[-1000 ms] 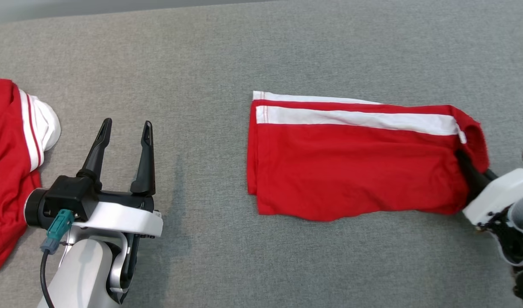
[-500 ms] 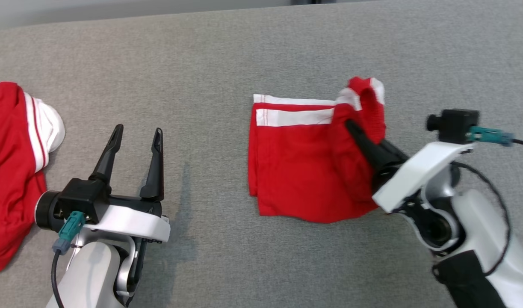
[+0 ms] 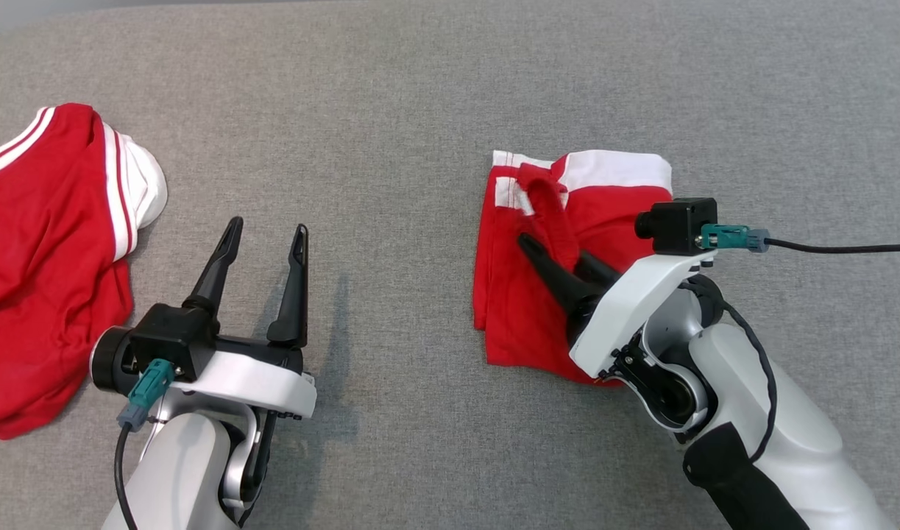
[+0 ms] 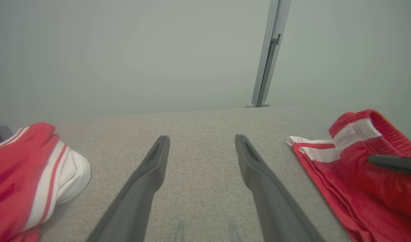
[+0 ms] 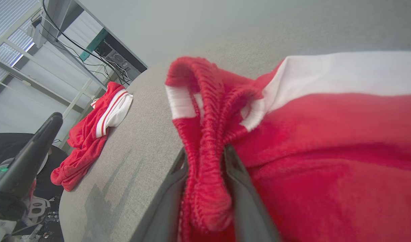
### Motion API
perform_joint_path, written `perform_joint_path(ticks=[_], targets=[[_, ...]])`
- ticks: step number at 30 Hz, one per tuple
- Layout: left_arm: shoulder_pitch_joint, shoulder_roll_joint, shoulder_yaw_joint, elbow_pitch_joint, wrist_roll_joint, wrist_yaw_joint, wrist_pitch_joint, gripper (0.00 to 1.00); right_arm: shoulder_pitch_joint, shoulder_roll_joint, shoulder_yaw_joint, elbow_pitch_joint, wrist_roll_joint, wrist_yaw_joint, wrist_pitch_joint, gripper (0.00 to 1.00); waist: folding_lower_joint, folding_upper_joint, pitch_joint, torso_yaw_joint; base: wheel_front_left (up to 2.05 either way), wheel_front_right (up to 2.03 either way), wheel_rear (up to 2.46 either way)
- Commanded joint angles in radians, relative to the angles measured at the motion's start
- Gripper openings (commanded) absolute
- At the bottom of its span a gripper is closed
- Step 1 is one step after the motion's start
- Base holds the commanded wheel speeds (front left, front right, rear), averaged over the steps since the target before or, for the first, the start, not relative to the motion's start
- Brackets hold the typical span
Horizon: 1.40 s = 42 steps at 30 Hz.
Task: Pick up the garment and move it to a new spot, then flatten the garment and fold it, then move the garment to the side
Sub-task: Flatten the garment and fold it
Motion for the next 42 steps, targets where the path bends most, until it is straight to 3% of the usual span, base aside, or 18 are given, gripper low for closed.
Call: perform_joint_path(ticks=[1, 7, 14, 24, 29, 36, 42], targets=[[-0.018, -0.001, 0.002, 0.002, 0.003, -0.002, -0.004, 1.00, -0.012, -0.003, 0.005, 0.006, -0.002, 0.000, -0.013, 1.00, 0.0000, 0.0000, 0.002, 0.002, 0.00, 0.00, 0.00], [-0.021, -0.006, 0.014, 0.005, 0.008, -0.004, -0.004, 1.00, -0.023, -0.012, 0.059, -0.015, 0.014, 0.000, -0.059, 1.00, 0.0000, 0.0000, 0.005, -0.004, 0.00, 0.00, 0.00], [-0.006, -0.006, 0.032, 0.008, 0.014, -0.003, -0.005, 1.00, 0.026, -0.085, 0.097, -0.123, 0.019, 0.000, -0.156, 1.00, 0.0000, 0.0000, -0.013, -0.032, 0.00, 0.00, 0.00], [0.044, 0.019, 0.069, 0.001, 0.001, 0.014, -0.005, 1.00, 0.170, -0.164, -0.155, -0.149, -0.069, 0.000, -0.276, 1.00, 0.0000, 0.0000, -0.075, -0.086, 0.00, 0.00, 0.00], [0.088, 0.044, 0.094, -0.022, -0.011, 0.032, 0.002, 1.00, 0.246, -0.184, -0.322, -0.172, -0.192, 0.000, -0.317, 1.00, 0.0000, 0.0000, -0.115, -0.107, 0.00, 0.00, 0.00], [0.149, 0.071, 0.114, -0.067, -0.021, 0.054, 0.027, 1.00, 0.339, -0.153, -0.462, -0.250, -0.346, 0.000, -0.307, 1.00, 0.0000, 0.0000, -0.168, -0.120, 0.00, 0.00, 0.00], [0.215, 0.087, 0.112, -0.109, -0.026, 0.070, 0.054, 1.00, 0.430, -0.117, -0.512, -0.345, -0.433, 0.000, -0.259, 1.00, 0.0000, 0.0000, -0.230, -0.124, 0.00, 0.00, 0.00]])
